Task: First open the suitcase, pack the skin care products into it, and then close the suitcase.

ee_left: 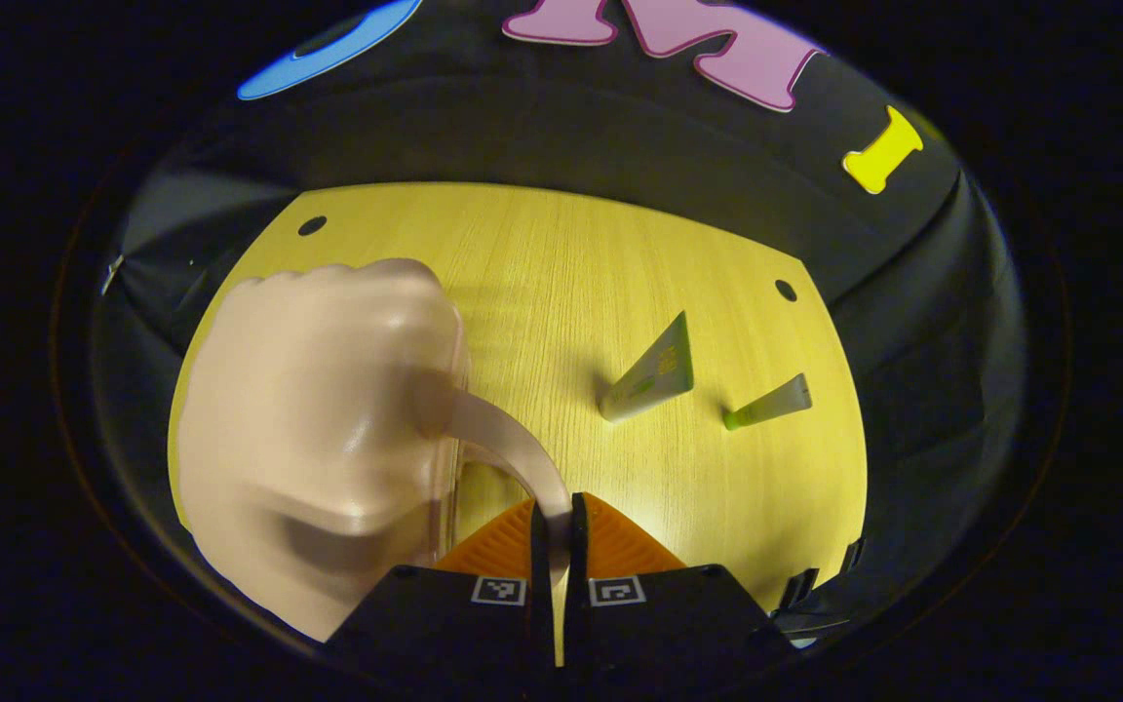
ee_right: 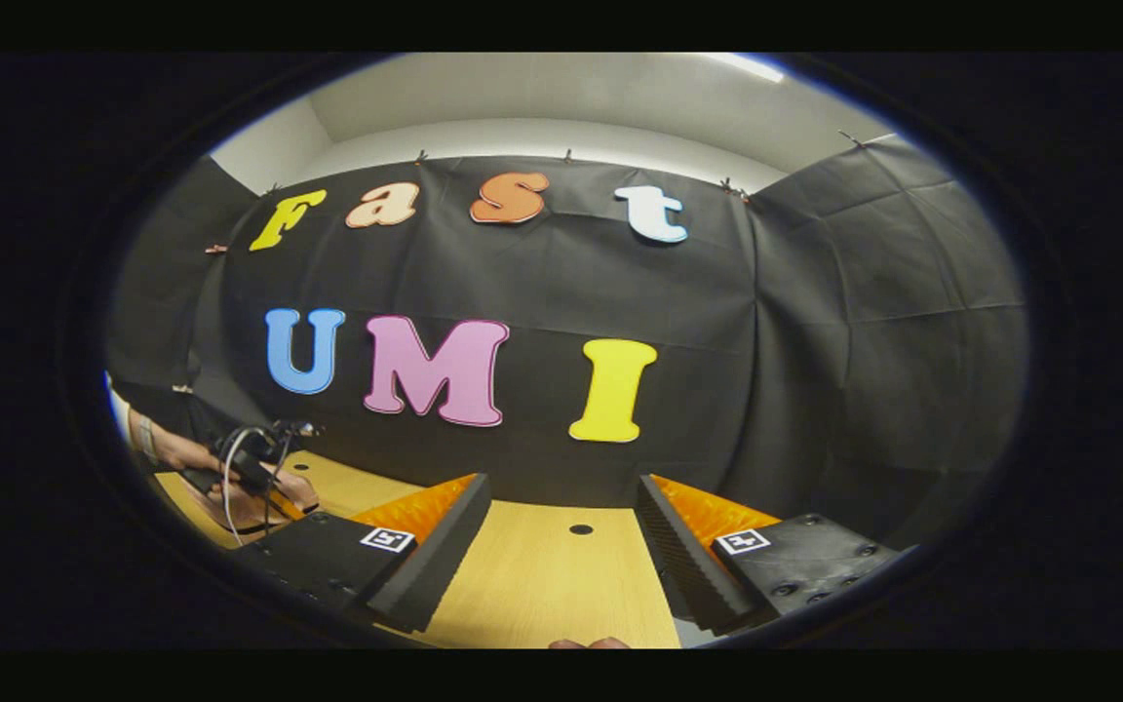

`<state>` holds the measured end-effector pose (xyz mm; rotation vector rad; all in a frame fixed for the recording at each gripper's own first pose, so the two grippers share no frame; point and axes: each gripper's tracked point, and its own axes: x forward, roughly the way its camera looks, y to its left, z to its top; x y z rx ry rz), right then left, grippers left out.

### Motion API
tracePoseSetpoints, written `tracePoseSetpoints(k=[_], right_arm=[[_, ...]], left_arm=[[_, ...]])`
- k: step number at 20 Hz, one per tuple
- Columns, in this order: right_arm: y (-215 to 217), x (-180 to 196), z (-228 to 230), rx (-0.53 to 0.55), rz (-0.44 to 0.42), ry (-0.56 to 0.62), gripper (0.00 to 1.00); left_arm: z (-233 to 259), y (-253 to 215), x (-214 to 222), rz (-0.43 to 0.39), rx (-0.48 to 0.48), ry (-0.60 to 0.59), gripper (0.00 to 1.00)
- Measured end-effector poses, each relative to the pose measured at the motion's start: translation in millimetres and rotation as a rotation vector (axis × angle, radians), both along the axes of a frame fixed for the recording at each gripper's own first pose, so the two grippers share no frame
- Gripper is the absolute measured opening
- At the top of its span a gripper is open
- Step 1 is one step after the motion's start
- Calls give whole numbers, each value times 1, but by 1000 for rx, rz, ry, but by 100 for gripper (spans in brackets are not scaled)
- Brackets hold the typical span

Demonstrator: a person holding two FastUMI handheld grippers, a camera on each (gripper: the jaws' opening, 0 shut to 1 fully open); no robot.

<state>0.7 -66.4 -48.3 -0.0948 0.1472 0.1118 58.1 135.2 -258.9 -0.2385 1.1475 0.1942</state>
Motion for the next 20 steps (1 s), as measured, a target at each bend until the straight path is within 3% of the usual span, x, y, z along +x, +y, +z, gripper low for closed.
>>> tracePoseSetpoints(k=[4, 9, 12, 14, 16, 18, 20], right_arm=[[21, 17, -4, 27, 76, -8, 96], [75, 44, -34, 60, 196, 39, 94], [122, 51, -35, 111, 230, 70, 96], [144, 55, -39, 130, 183, 88, 94], [177, 56, -46, 174, 153, 112, 97], [209, 60, -59, 159, 140, 148, 96], [234, 62, -69, 150, 124, 180, 97]], left_arm=[[87, 52, -8, 9, 93, -105, 9], [164, 153, -40, 178, 143, -254, 9], [188, 227, -59, 218, 192, -296, 8], [186, 291, -73, 245, 267, -280, 9], [173, 346, -92, 242, 323, -212, 10], [160, 421, -107, 233, 464, -165, 10], [126, 477, -112, 243, 463, -137, 10]])
